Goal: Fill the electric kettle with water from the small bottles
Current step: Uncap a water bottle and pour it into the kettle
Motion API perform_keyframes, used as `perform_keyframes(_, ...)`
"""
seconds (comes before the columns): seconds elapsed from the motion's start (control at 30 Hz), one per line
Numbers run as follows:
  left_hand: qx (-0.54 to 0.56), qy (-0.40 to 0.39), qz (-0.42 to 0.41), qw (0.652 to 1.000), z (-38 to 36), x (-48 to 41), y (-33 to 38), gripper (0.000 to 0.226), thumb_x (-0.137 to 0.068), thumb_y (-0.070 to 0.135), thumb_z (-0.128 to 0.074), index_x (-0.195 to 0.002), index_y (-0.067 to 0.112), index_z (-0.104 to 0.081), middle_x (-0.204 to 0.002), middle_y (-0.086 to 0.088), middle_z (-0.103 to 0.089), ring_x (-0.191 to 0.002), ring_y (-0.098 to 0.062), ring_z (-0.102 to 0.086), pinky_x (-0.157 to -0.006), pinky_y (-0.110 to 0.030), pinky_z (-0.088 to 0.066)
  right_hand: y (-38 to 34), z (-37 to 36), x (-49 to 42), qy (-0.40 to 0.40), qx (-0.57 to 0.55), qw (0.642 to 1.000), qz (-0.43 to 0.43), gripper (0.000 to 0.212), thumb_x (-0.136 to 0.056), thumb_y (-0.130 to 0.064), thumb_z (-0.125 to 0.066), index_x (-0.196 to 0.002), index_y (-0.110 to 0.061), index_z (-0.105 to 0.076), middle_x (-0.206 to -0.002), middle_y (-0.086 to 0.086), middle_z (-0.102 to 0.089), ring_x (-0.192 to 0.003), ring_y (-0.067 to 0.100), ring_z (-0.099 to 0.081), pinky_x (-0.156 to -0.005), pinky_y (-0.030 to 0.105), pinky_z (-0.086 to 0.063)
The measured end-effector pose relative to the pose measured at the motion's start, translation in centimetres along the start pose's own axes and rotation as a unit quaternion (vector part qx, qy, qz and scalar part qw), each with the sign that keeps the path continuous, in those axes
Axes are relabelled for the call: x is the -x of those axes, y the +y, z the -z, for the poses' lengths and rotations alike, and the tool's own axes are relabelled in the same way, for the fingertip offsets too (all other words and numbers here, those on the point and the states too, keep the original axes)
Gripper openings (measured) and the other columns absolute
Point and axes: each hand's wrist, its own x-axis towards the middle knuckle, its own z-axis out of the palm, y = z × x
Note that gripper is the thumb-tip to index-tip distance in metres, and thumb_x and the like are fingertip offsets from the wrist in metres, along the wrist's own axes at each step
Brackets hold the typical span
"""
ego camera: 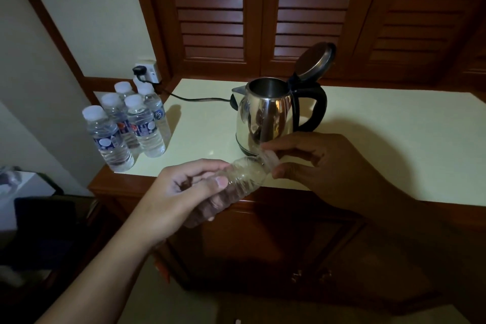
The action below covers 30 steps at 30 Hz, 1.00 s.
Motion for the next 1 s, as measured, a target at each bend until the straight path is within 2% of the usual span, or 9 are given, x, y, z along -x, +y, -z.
perform_keyframes(0.1,0.079,-0.019,0.059,0.995,-0.2,-0.1,0.2,0.043,-0.071,0.038,-0.079,-0.106,0.012,-0.083,-0.086,-0.031,-0.075,-0.06,-0.034,-0.067,-0.049,-0.03,-0.056,-0.2,0.0,0.1,-0.001,-0.001,1.0,0.016,0.041,-0.078,-0.032,-0.08,-0.117,-0.042,-0.07,-0.118,-0.023,-0.071,-0.111,-0.004,-0.065,-0.1,0.018,-0.049)
perform_keyframes(0.2,0.14,-0.05,0.111,0.983,0.0,-0.6,0.5,0.051,-0.068,0.032,-0.083,-0.105,-0.003,-0.079,-0.093,-0.043,-0.068,-0.055,-0.035,-0.066,-0.043,-0.03,-0.054,-0.4,0.3,0.2,-0.002,-0.024,0.999,0.028,0.042,-0.076,-0.032,-0.08,-0.117,-0.038,-0.071,-0.118,-0.019,-0.072,-0.112,0.0,-0.066,-0.102,0.023,-0.05)
perform_keyframes(0.33,0.219,-0.129,0.16,0.954,0.4,-1.3,0.8,0.069,-0.06,0.039,-0.096,-0.107,-0.008,-0.076,-0.09,-0.04,-0.068,-0.05,-0.033,-0.065,-0.039,-0.028,-0.053,-0.9,0.5,0.3,-0.005,-0.024,0.998,0.05,0.049,-0.08,-0.039,-0.074,-0.128,-0.032,-0.067,-0.125,-0.016,-0.07,-0.117,0.0,-0.064,-0.104,0.023,-0.048)
perform_keyframes(0.47,0.271,-0.186,0.214,0.92,0.3,-2.2,1.1,0.058,-0.062,0.036,-0.097,-0.102,-0.002,-0.08,-0.087,-0.033,-0.069,-0.048,-0.03,-0.067,-0.036,-0.026,-0.052,-1.1,0.6,0.2,0.024,-0.029,0.997,0.073,0.043,-0.086,-0.03,-0.07,-0.128,-0.021,-0.068,-0.125,-0.01,-0.071,-0.117,0.001,-0.064,-0.104,0.021,-0.048)
perform_keyframes(0.63,0.305,-0.272,0.257,0.876,1.3,-3.6,0.6,0.042,-0.085,0.031,-0.082,-0.11,-0.003,-0.074,-0.089,-0.028,-0.071,-0.054,-0.029,-0.073,-0.038,-0.027,-0.055,-1.2,0.8,-0.2,0.014,-0.023,0.997,0.073,0.038,-0.085,-0.023,-0.073,-0.122,-0.023,-0.072,-0.125,-0.014,-0.071,-0.119,-0.001,-0.063,-0.104,0.019,-0.046)
perform_keyframes(0.73,0.324,-0.302,0.283,0.851,2.0,-4.3,0.1,0.042,-0.09,0.027,-0.079,-0.114,-0.006,-0.069,-0.091,-0.032,-0.071,-0.055,-0.033,-0.073,-0.038,-0.029,-0.057,-0.7,0.6,-0.2,0.017,0.014,0.996,0.083,0.039,-0.082,-0.032,-0.073,-0.121,-0.023,-0.073,-0.121,-0.016,-0.071,-0.114,-0.004,-0.064,-0.1,0.012,-0.046)
perform_keyframes(0.87,0.391,-0.383,0.316,0.775,2.3,-5.2,-0.9,0.045,-0.108,0.031,-0.054,-0.127,-0.01,-0.058,-0.1,-0.033,-0.072,-0.067,-0.037,-0.077,-0.043,-0.031,-0.06,0.4,0.5,-0.7,0.033,0.166,0.966,0.195,0.041,-0.088,-0.043,-0.068,-0.119,-0.016,-0.071,-0.115,-0.006,-0.073,-0.107,0.004,-0.064,-0.091,0.013,-0.047)
perform_keyframes(0.93,0.374,-0.408,0.303,0.776,1.8,-5.6,-1.1,0.049,-0.11,0.034,-0.044,-0.13,-0.01,-0.056,-0.1,-0.029,-0.073,-0.067,-0.032,-0.078,-0.041,-0.028,-0.054,0.9,0.5,-1.2,0.025,0.235,0.945,0.225,0.046,-0.096,-0.053,-0.052,-0.11,-0.012,-0.07,-0.103,0.002,-0.072,-0.095,0.014,-0.063,-0.081,0.027,-0.051)
perform_keyframes(1.0,0.346,-0.411,0.298,0.789,0.7,-5.8,-0.5,0.047,-0.11,0.03,-0.042,-0.127,-0.011,-0.057,-0.094,-0.026,-0.074,-0.063,-0.03,-0.077,-0.04,-0.028,-0.052,1.0,0.4,-1.9,0.04,0.25,0.934,0.252,0.06,-0.103,-0.057,-0.036,-0.087,-0.007,-0.065,-0.083,0.0,-0.061,-0.077,0.014,-0.052,-0.067,0.029,-0.044)
